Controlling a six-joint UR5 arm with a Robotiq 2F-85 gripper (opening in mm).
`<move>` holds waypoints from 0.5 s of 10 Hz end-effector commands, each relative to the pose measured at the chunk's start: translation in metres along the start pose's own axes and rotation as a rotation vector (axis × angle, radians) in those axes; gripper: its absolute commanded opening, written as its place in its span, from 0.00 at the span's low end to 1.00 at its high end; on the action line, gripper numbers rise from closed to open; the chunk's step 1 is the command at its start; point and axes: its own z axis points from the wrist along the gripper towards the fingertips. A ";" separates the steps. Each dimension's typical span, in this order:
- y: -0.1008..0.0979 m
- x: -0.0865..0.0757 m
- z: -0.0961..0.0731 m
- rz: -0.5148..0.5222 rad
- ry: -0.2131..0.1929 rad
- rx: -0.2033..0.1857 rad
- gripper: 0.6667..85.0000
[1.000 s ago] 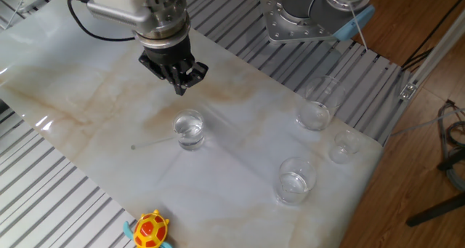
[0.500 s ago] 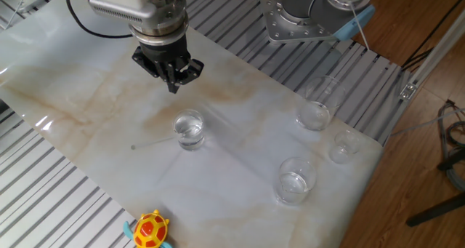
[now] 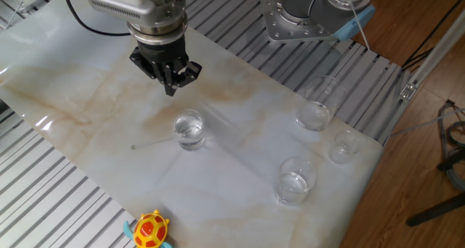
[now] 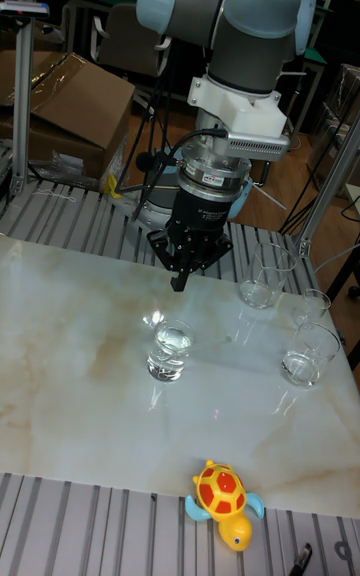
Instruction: Stir the beaker with a glass rod
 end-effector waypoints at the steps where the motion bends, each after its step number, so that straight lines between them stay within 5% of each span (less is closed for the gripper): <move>1: 0.007 -0.001 -0.002 0.026 -0.003 -0.029 0.00; 3: 0.002 0.013 -0.002 0.014 0.051 -0.008 0.00; 5: -0.002 0.015 -0.002 -0.027 0.058 0.007 0.09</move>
